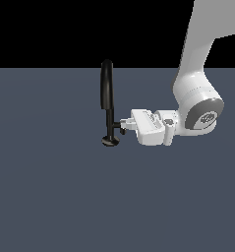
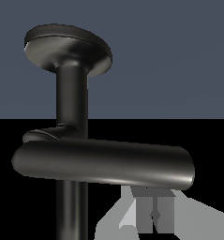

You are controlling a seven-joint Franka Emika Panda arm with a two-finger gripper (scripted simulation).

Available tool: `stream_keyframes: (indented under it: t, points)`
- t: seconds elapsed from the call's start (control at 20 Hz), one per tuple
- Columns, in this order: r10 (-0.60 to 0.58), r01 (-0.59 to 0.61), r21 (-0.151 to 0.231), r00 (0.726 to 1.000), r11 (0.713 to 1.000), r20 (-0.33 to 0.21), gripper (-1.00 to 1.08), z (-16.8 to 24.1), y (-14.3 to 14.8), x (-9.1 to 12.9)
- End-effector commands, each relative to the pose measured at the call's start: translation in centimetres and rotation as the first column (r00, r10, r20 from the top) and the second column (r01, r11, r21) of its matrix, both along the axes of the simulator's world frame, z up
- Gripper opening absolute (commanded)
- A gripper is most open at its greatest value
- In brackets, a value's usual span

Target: Turn on the faucet by rotating a designated handle.

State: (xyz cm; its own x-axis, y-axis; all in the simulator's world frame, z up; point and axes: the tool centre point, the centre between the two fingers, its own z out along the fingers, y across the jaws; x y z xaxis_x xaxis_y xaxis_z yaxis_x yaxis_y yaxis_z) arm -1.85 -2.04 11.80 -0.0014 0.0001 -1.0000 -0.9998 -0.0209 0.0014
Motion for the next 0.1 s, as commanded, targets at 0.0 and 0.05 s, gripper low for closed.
stream_keyframes:
  t: [0.0,0.05]
  points:
    - [-0.003,0.003,-0.001,0.999,1.000,-0.037,-1.00,-3.29,-0.04,-1.67]
    - [-0.003,0.003,-0.001,0.999,1.000,-0.037,-1.00,-3.29,-0.04,-1.67]
